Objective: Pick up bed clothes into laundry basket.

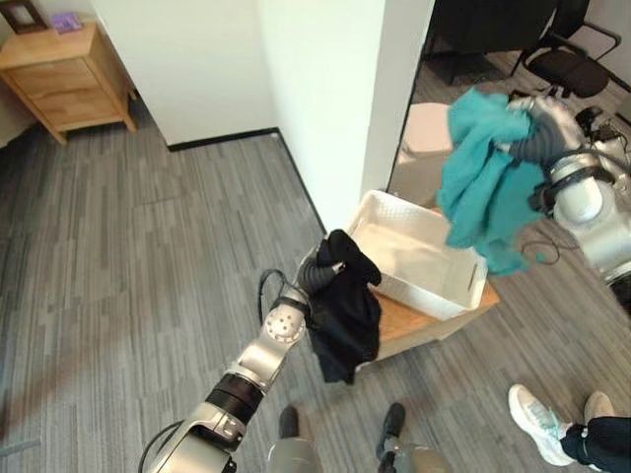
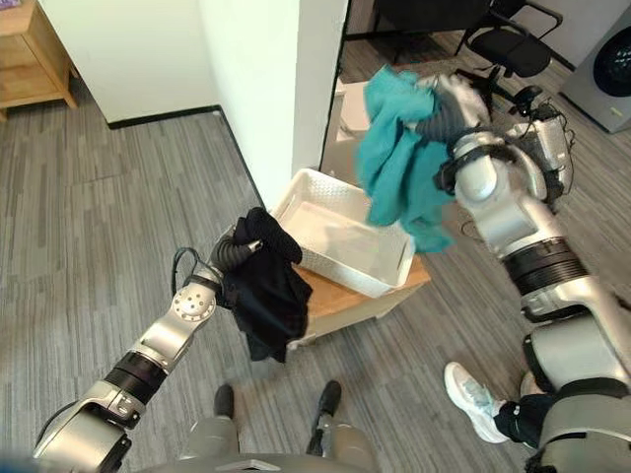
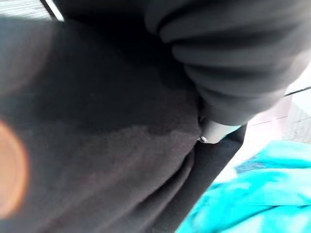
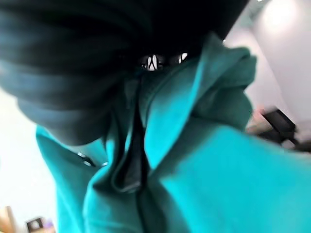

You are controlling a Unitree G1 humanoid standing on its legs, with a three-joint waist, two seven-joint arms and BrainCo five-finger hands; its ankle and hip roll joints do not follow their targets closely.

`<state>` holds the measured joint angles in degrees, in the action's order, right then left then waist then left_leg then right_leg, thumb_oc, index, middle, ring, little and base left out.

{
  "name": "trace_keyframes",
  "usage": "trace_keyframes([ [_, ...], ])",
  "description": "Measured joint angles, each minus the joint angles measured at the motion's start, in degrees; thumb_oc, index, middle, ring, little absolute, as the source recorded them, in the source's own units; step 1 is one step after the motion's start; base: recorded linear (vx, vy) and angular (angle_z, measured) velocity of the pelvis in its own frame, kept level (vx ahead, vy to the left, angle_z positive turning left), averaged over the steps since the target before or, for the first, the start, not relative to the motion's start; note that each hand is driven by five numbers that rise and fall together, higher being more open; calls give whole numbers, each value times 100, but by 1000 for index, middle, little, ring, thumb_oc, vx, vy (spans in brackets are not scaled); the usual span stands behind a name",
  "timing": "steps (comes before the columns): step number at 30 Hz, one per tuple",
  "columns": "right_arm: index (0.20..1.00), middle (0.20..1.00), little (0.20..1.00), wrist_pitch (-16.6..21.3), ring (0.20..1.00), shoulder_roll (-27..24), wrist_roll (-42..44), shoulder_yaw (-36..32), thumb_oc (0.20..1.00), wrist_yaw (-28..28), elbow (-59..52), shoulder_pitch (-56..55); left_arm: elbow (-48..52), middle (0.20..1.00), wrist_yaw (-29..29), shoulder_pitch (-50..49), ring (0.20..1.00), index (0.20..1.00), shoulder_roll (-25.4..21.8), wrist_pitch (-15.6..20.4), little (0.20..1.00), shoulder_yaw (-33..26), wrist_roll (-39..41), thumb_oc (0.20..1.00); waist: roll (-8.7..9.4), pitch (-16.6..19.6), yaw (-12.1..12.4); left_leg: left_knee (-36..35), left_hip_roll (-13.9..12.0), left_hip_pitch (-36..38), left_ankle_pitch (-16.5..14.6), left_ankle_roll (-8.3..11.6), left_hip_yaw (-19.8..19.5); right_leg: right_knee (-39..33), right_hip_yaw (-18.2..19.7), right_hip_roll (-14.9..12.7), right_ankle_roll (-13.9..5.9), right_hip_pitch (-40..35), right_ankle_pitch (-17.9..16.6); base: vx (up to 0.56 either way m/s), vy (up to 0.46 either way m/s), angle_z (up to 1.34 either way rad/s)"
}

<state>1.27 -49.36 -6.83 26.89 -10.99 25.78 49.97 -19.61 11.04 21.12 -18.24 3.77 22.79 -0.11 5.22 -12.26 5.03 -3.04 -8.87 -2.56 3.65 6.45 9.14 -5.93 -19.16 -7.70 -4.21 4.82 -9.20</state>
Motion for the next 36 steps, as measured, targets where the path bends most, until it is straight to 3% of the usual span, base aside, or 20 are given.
trace_keyframes([
  [1,200,200,200,-11,200,72,-9,-2,200,-4,0,-11,-1,200,-1,-12,200,200,-6,0,200,0,0,200,9,-8,5,-18,44,0,11,-13,-12,8,11,-17,-76,-5,-130,-26,46,16],
  [5,200,200,200,-55,200,277,-447,-3,200,-33,-57,3,-4,200,3,-3,200,200,-18,0,200,-26,0,200,-4,-77,79,-84,1,-1,33,19,-39,12,-12,53,-22,4,-164,-44,22,6],
  [10,200,200,200,-253,200,283,-1713,2,200,-41,-28,-77,2,200,-4,53,200,200,32,0,200,-26,-1,200,-66,-383,160,-103,20,-66,32,22,-48,15,-52,50,-23,72,-162,-64,4,1],
  [14,200,200,200,-402,200,497,-2090,70,200,12,608,-146,40,200,-5,197,200,200,30,0,200,-18,-1,200,-152,-603,198,-92,24,-150,32,22,-78,14,-77,32,-23,122,-162,-71,24,4],
  [15,1000,1000,1000,-467,1000,697,-2104,66,1000,-21,900,-140,81,200,3,227,200,200,29,1,200,-14,-2,200,-184,-626,243,-75,35,-217,32,22,-66,14,-70,29,-21,195,-164,-82,41,-6],
  [18,1000,1000,1000,-647,1000,1296,-2021,202,1000,-22,1657,-100,102,200,17,407,200,200,58,2,200,-13,-2,200,-324,-750,315,-77,14,-335,54,39,-58,14,-61,37,2,319,-181,-52,24,-2],
  [24,1000,1000,1000,-671,1000,1506,-2035,518,1000,159,1712,-104,234,200,21,571,200,200,89,1,200,-66,-2,200,-610,-923,327,-86,-1,-478,104,55,-201,15,-217,41,15,378,-189,-19,0,10],
  [29,1000,1000,1000,-600,1000,1304,-1963,112,1000,149,825,-177,747,200,40,580,200,200,-41,1,200,-398,-20,200,-637,-921,316,-87,14,-399,104,55,-214,15,-230,22,15,286,-189,56,-28,4],
  [33,1000,1000,1000,-501,1000,707,-2163,-605,1000,-98,134,-349,1678,200,118,603,200,200,-404,14,200,-732,-133,200,-671,-912,331,-160,31,-90,98,58,-282,14,-265,11,-9,-44,-97,86,-29,12],
  [36,1000,1000,1000,-640,1000,413,-2450,-1031,1000,-283,224,-489,2172,200,149,700,200,200,-508,78,200,-873,-259,200,-696,-892,332,-180,43,57,97,57,-326,12,-299,-30,-41,-216,-66,83,-28,9],
])
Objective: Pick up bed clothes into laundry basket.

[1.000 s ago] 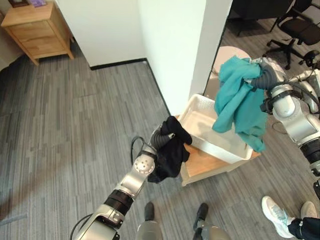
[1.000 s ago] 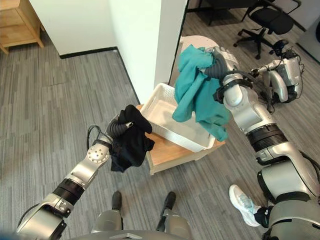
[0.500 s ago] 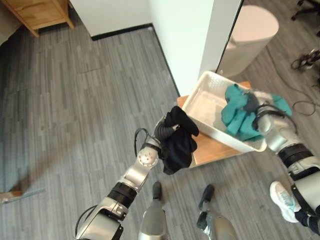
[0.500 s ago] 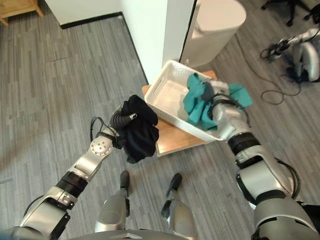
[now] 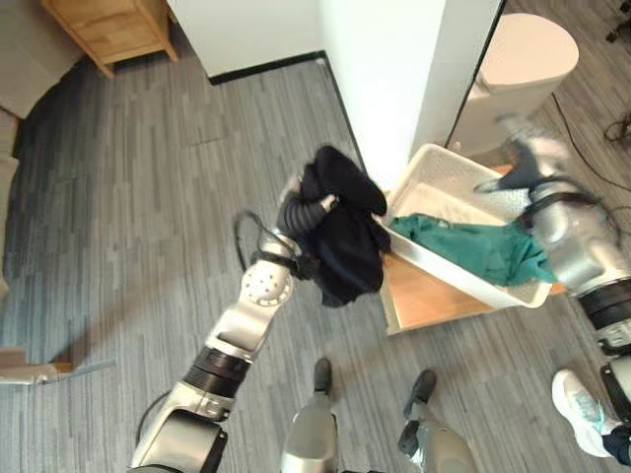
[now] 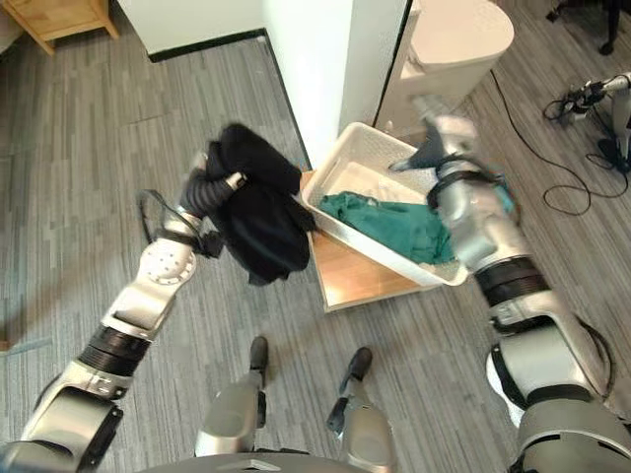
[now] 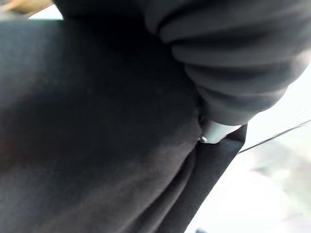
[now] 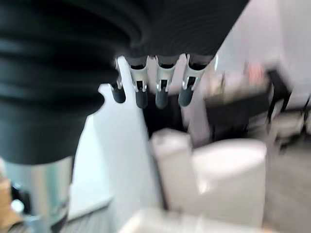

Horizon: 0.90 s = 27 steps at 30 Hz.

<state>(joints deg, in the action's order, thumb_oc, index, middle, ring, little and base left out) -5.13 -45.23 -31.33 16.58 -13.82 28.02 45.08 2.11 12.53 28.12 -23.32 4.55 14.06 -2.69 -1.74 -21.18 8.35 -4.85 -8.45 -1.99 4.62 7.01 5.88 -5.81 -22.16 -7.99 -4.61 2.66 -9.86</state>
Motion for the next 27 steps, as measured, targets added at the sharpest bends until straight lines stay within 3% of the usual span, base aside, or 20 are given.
trace_keyframes([
  [7,1000,1000,1000,-339,1000,-475,-16,-609,1000,-18,669,-1316,806,200,-262,444,200,200,65,58,200,170,29,200,-101,338,-108,-22,49,113,-4,-11,25,2,46,-25,-14,-64,9,66,-15,-3],
  [12,1000,1000,1000,-362,1000,-524,1,-608,1000,51,1548,-1967,693,200,-261,1180,200,200,378,52,200,520,-37,200,-171,555,-411,-29,75,196,-24,-32,134,-2,107,-45,-37,-86,23,45,-6,-4],
  [14,1000,1000,1000,-244,1000,-369,94,-158,1000,114,3139,-2080,-412,200,-135,2280,200,200,1034,32,200,1177,-106,200,-106,739,-420,-30,75,218,-28,-30,80,0,68,-53,-139,-161,103,61,3,10],
  [15,1000,1000,1000,-245,1000,-274,166,-65,1000,180,3416,-2138,-662,200,-100,2470,200,200,1168,33,200,1296,-162,200,-87,799,-432,-31,80,219,-37,-41,97,1,75,-66,-148,-158,110,63,11,-17],
  [18,1000,1000,1000,-152,1000,71,334,185,1000,296,3830,-2504,-1342,200,122,2756,200,200,1509,28,200,1550,-396,200,-98,1074,-928,-33,104,271,-96,-53,287,0,233,-83,-149,-79,107,53,15,-26],
  [20,1000,1000,1000,-91,1000,365,515,191,1000,369,4168,-2781,-2132,200,284,3105,200,200,1726,15,200,1777,-535,200,-106,1155,-1005,-35,78,335,-147,-44,369,1,354,-48,-153,-68,110,39,29,-36],
  [25,1000,1000,1000,194,1000,527,1173,-99,1000,464,4274,-3296,-2773,200,561,3428,200,200,1515,-34,200,2004,-1024,200,-170,1282,-1402,-37,55,258,-205,-63,770,2,710,-4,-153,281,45,7,25,-43],
  [27,1000,1000,1000,208,1000,458,1354,-171,1000,466,4317,-3403,-3080,200,647,3692,200,200,1422,-92,200,2173,-1264,200,-88,1297,-1523,-39,54,212,-212,-56,924,2,848,33,-156,432,11,-30,17,-37],
])
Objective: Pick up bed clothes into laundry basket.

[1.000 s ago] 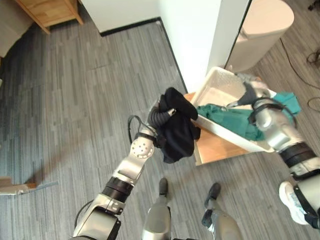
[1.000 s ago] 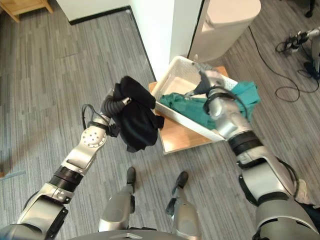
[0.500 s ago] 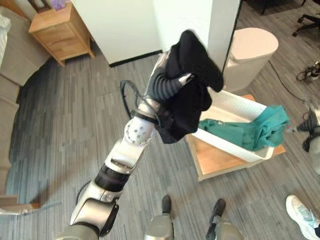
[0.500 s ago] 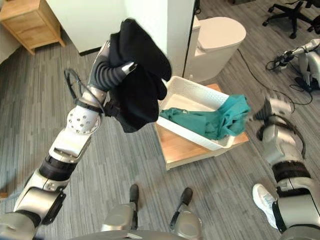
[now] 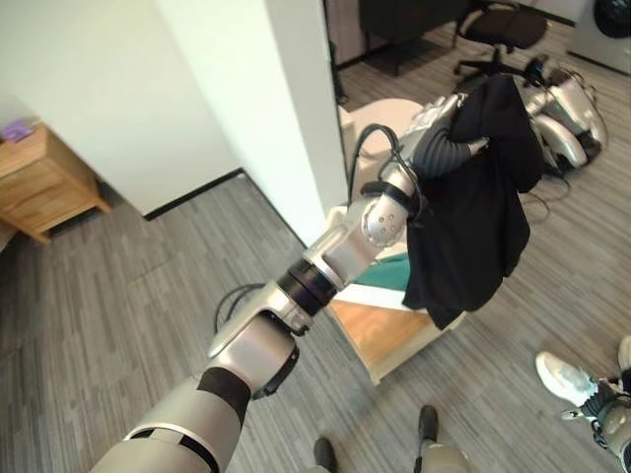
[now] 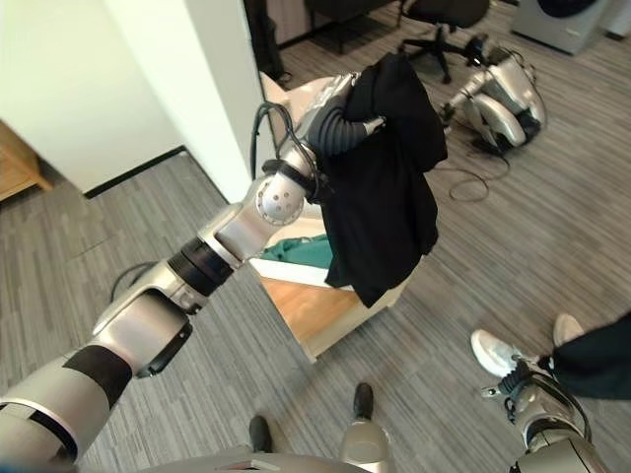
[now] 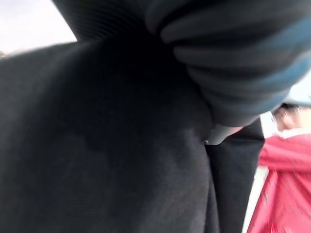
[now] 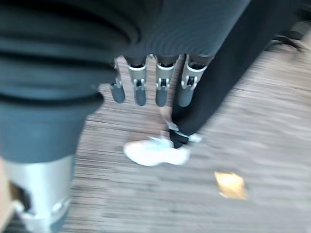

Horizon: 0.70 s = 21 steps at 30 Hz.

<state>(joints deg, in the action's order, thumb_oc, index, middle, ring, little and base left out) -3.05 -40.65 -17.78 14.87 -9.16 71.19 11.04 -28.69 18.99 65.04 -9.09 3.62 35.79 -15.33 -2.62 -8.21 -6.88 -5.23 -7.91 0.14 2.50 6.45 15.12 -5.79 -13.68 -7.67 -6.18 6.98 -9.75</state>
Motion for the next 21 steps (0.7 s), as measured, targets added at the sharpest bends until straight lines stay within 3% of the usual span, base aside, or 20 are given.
trace_keyframes([
  [4,1000,1000,1000,89,1000,-146,94,-205,1000,-26,-107,-81,-527,200,100,543,200,200,-454,-53,200,335,-411,200,112,31,-101,-1,-34,-137,-23,24,333,0,267,69,6,355,-93,-74,-5,-43],
  [7,1000,1000,1000,125,1000,-129,215,-329,1000,-27,-106,-307,-866,200,97,907,200,200,-761,-137,200,497,-615,200,381,-59,-177,0,-108,-291,-23,35,475,0,309,144,4,588,-140,-55,-33,-29],
  [10,1000,1000,1000,133,1000,-35,310,-382,1000,-41,-3,-499,-1025,200,100,1156,200,200,-1168,-183,200,676,-624,200,535,-151,-258,-1,-180,-327,-14,52,476,0,289,207,18,637,-135,-12,-8,-5],
  [16,1000,1000,1000,180,1000,420,549,-376,1000,-33,140,-538,-1211,200,109,1798,200,200,-1611,-385,200,1097,-951,200,614,-207,-327,-4,-172,-441,-30,102,492,1,301,240,102,756,-197,-13,6,-1],
  [21,1000,1000,1000,362,1000,885,937,-300,1000,-62,-186,-376,-1249,200,312,2113,200,200,-1680,-441,200,1157,-1287,200,730,-448,-308,-4,-153,-616,-33,107,469,2,291,214,112,913,-214,-59,-17,3],
])
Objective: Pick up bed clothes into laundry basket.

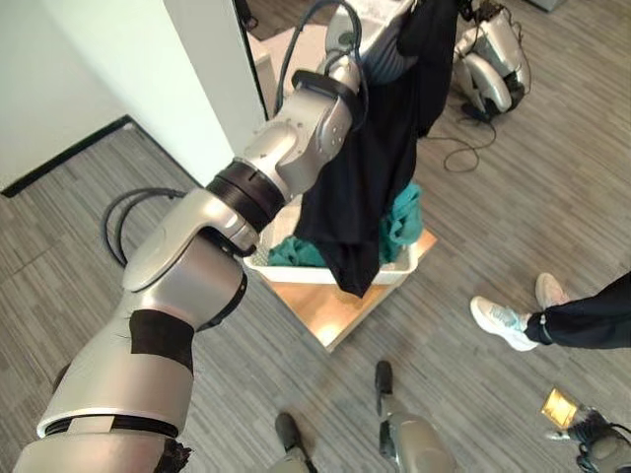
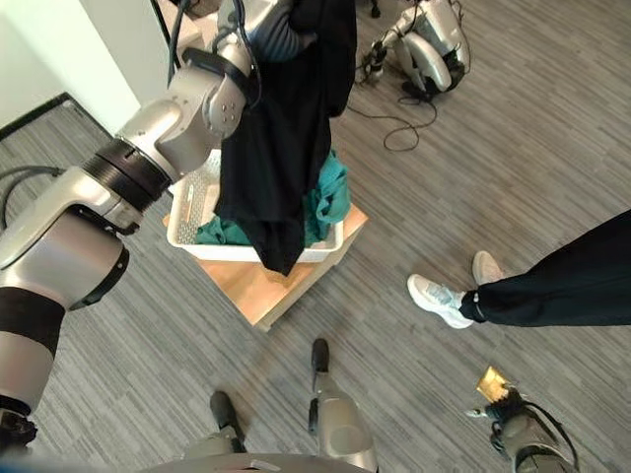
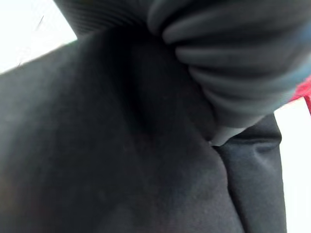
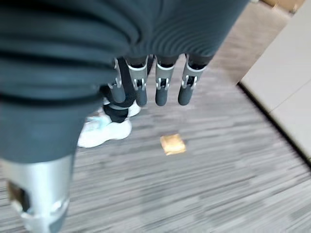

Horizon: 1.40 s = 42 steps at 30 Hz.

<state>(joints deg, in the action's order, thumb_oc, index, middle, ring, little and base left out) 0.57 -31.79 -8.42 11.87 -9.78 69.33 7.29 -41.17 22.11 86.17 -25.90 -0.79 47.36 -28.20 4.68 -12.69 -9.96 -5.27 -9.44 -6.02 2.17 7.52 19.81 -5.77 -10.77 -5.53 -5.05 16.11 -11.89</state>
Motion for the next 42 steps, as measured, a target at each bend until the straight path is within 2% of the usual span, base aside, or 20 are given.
trace_keyframes([
  [1,1000,1000,1000,59,1000,88,5,2,1000,5,-108,-25,2,824,6,4,824,824,1,1,824,0,-36,824,54,-84,12,1,-10,-51,1,1,-1,0,-4,10,4,53,-3,-68,-58,2],
  [2,1000,1000,1000,109,1000,150,11,33,1000,-3,-193,-55,5,1000,2,-20,1000,1000,5,1,1000,-36,-78,1000,112,-171,19,1,-34,-114,1,0,-13,1,-22,17,11,109,-10,-69,-63,2],
  [10,1000,1000,1000,235,1000,309,39,473,1000,-139,-434,-182,215,1000,-19,-1363,1000,1000,564,-22,1000,-568,-186,1000,372,-755,66,22,-140,-307,42,40,-228,3,-315,25,34,159,-26,-58,-47,11],
  [16,1000,1000,1000,323,1000,351,37,573,1000,-233,-1009,171,-40,1000,-87,-1612,1000,1000,769,-121,1000,-545,-443,1000,370,-774,160,15,-100,-77,41,40,-272,3,-372,-17,70,-76,-53,-11,-2,3],
  [19,1000,1000,1000,355,1000,331,22,588,1000,-303,-1519,217,92,1000,-20,-2111,1000,1000,825,-117,1000,-973,-392,1000,298,-784,237,2,-107,124,36,43,-278,1,-378,-8,65,-266,-43,34,-27,2],
  [23,1000,1000,1000,99,1000,102,-301,631,1000,-399,-2724,368,1610,1000,34,-3559,1000,1000,611,-96,1000,-1839,95,1000,50,-815,420,0,-78,302,39,43,-477,0,-601,-72,133,-605,97,82,-90,28],
  [25,1000,1000,1000,82,1000,85,-316,587,1000,-486,-2917,784,1900,1000,73,-3774,1000,1000,514,-32,1000,-1914,249,1000,-156,-760,700,-7,-109,347,46,46,-638,-1,-758,-73,139,-813,157,97,-74,37],
  [26,1000,1000,1000,-97,1000,169,-285,677,1000,-474,-2900,1474,2511,1000,75,-4063,1000,1000,332,82,1000,-2318,610,1000,-196,-747,711,-14,-122,476,47,70,-634,-1,-740,-40,188,-874,150,61,-52,15],
  [29,1000,1000,1000,51,1000,-89,-264,828,1000,-608,-3011,2662,3256,1000,193,-4342,1000,1000,154,441,1000,-2922,1234,1000,-646,-526,1290,-6,-180,514,136,92,-831,-2,-928,-2,187,-1083,171,58,-38,32],
  [31,1000,1000,1000,28,1000,-526,-227,1100,1000,-539,-3350,3476,3625,1000,196,-4581,1000,1000,-219,686,1000,-3513,1698,1000,-892,-395,1585,-1,-178,564,174,87,-1121,-3,-1128,17,214,-1262,229,19,-20,54],
  [32,1000,1000,1000,-148,1000,-927,57,1066,1000,-347,-4059,3601,3774,1000,172,-4626,1000,1000,-430,747,1000,-3703,1938,1000,-946,-356,1667,40,-183,484,166,99,-1258,-2,-1262,4,230,-1304,313,-2,16,76],
  [33,1000,1000,1000,-136,1000,-1726,298,957,1000,-226,-5280,3685,3934,1000,146,-4763,1000,1000,-631,865,1000,-4139,2167,1000,-1036,-324,1723,46,-143,363,258,86,-1380,0,-1371,-34,216,-1249,294,-77,169,78],
  [34,1000,1000,1000,330,1000,-2144,484,-259,1000,-276,-6900,3332,4510,1000,156,-5316,1000,1000,-954,990,1000,-5136,2519,1000,-1036,-306,1769,-1,-173,385,334,134,-1430,2,-1546,-60,207,-1361,302,-34,129,87],
  [35,1000,1000,1000,618,1000,-2168,614,-1224,1000,-278,-7800,2605,4586,1000,178,-5583,1000,1000,-920,1049,1000,-5587,2709,1000,-986,-267,1748,-4,-151,473,350,115,-1392,4,-1659,-128,172,-1593,332,-216,246,104],
  [36,1000,1000,1000,839,1000,-2330,745,-1690,1000,-250,-8330,1961,4584,1000,189,-5862,1000,1000,-977,1077,1000,-5822,2934,1000,-958,-157,1623,-4,-110,529,336,75,-1227,3,-1739,-215,81,-1835,406,-154,118,104],
  [37,1000,1000,1000,952,1000,-2366,783,-1850,1000,-168,-8475,1499,4576,1000,171,-6152,1000,1000,-1118,1092,1000,-5970,3082,1000,-895,0,1596,-38,-89,532,191,-145,-991,10,-1794,-297,40,-1946,437,-279,193,141],
  [38,1000,1000,1000,1057,1000,-2071,852,-2187,1000,6,-8792,331,4603,1000,70,-6536,1000,1000,-1478,1109,1000,-6017,3420,1000,-553,327,1386,222,-320,554,-367,-316,773,24,-2210,-566,16,-2121,532,-171,106,158],
  [39,1000,1000,1000,1073,1000,-1837,842,-2259,1000,94,-8798,-178,4575,1000,-18,-6558,1000,1000,-1570,1128,1000,-5924,3496,1000,-453,384,1192,406,-403,573,-450,-569,1476,208,-2461,-789,-95,-2277,663,-131,151,209],
  [40,1000,1000,1000,979,1000,-1615,828,-2190,1000,154,-8688,-586,4585,1000,-78,-6599,1000,1000,-1518,1143,1000,-5741,3499,1000,-488,560,960,600,-507,501,-402,-572,1987,331,-2729,-856,-111,-2421,698,11,114,175],
  [42,1000,1000,1000,885,1000,-1116,688,-2094,1000,269,-8725,-1335,4829,1000,-315,-6981,1000,1000,-1432,1197,1000,-5461,3525,1000,-581,769,826,689,-394,379,-275,-521,2158,465,-2862,-1171,-127,-2660,715,35,131,183],
])
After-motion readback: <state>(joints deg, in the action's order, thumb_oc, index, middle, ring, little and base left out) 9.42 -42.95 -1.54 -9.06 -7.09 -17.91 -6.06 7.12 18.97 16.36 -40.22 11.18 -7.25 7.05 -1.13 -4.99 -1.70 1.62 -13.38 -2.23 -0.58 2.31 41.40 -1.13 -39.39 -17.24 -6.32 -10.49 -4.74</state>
